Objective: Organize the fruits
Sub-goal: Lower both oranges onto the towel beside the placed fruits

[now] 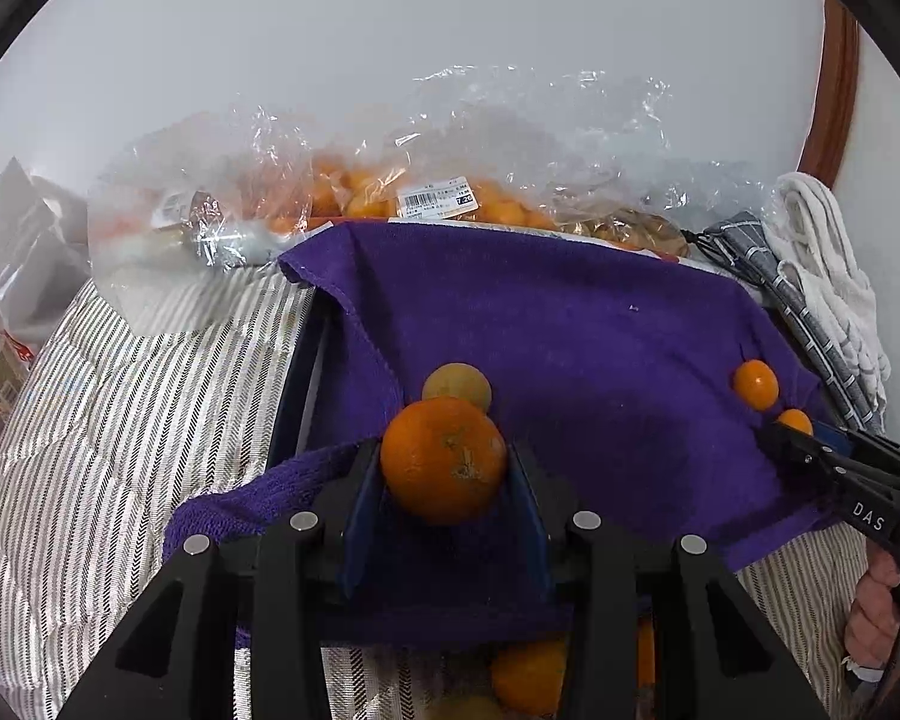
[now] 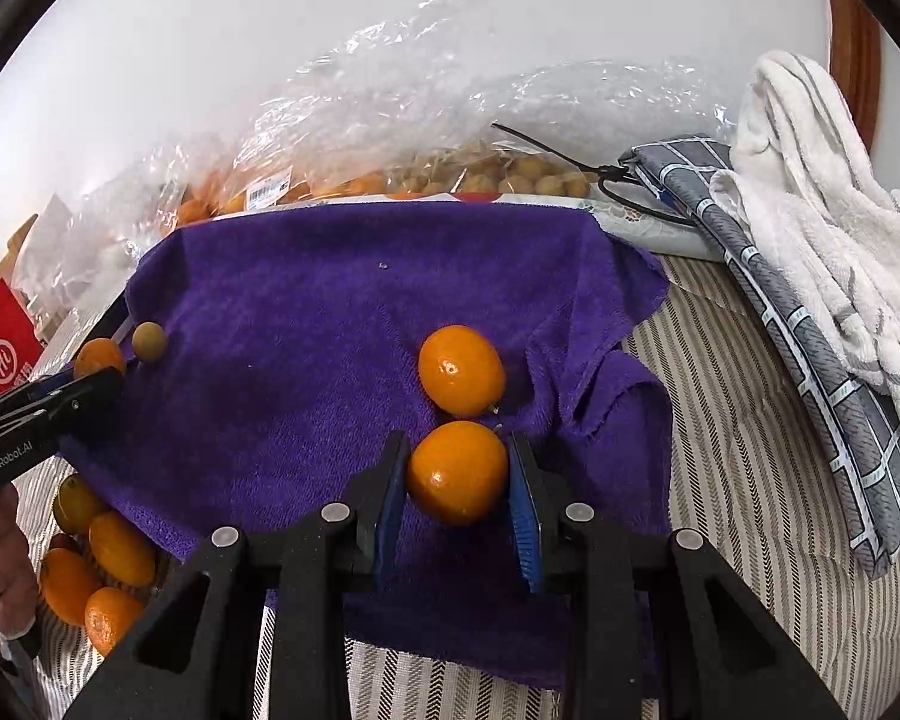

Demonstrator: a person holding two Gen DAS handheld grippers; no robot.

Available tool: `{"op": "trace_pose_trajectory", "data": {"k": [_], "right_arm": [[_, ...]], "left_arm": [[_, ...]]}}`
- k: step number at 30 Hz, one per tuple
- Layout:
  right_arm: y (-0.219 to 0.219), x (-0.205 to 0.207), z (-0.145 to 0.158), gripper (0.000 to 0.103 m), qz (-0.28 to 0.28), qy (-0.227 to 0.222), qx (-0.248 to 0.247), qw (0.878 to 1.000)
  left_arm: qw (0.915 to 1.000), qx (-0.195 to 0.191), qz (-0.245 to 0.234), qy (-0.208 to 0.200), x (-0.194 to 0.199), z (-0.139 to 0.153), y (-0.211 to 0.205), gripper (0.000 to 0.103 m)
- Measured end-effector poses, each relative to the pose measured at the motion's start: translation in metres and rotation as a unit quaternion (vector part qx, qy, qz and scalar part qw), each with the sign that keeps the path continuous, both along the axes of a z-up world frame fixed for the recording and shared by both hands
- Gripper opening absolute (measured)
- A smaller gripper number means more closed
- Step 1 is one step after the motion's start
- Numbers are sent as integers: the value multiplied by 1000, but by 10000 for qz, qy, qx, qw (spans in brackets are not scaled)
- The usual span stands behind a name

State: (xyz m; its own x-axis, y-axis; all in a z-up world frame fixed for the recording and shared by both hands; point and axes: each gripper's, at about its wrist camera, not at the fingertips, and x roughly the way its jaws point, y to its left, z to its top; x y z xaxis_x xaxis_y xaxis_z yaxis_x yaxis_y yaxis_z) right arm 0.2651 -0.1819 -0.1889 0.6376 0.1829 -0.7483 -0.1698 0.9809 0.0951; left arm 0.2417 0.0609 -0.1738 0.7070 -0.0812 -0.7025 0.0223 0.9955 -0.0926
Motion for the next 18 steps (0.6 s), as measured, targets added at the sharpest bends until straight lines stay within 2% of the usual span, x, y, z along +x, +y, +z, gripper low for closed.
{"op": "trace_pose_trajectory", "data": {"k": [18], "right_arm": [[0, 0, 1, 32, 12, -14, -84, 10000]], "left_arm": [[10000, 46, 18, 55, 2, -2, 1, 39]]}}
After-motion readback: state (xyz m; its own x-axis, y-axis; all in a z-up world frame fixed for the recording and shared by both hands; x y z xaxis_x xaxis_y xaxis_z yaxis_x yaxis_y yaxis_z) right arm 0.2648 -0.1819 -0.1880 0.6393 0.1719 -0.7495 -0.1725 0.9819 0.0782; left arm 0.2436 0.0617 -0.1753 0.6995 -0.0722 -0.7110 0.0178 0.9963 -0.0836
